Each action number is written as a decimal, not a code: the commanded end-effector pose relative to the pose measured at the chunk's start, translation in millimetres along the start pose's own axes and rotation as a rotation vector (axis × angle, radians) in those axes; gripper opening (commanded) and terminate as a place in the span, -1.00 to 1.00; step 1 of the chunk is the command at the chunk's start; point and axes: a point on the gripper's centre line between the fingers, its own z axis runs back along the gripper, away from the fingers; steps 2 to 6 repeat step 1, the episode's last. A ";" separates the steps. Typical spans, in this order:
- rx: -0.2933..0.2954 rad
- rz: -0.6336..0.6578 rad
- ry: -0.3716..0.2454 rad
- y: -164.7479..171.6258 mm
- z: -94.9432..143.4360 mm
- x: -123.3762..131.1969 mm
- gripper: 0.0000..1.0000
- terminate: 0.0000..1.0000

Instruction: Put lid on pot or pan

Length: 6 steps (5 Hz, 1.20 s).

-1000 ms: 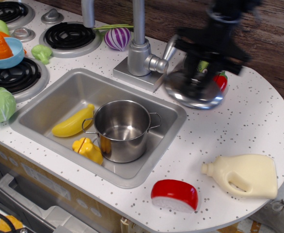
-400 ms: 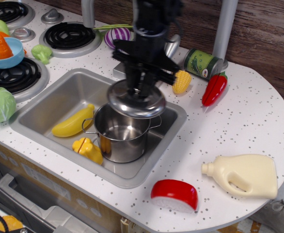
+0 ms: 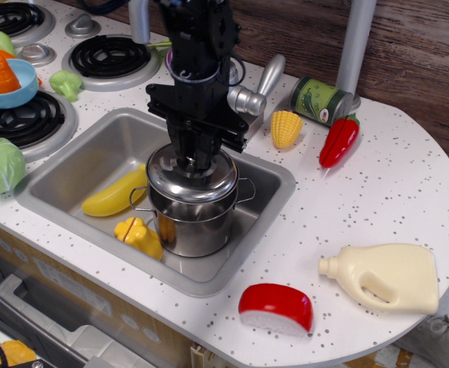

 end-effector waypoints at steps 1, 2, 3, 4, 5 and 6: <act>-0.015 -0.044 -0.058 7.0 -10.7 6.1 -1.00 1.00; -0.015 -0.044 -0.058 7.0 -10.7 6.1 -1.00 1.00; -0.015 -0.044 -0.058 7.0 -10.7 6.1 -1.00 1.00; -0.015 -0.044 -0.058 7.0 -10.7 6.1 -1.00 1.00; -0.015 -0.044 -0.058 7.0 -10.7 6.1 -1.00 1.00; -0.015 -0.044 -0.058 7.0 -10.7 6.1 -1.00 1.00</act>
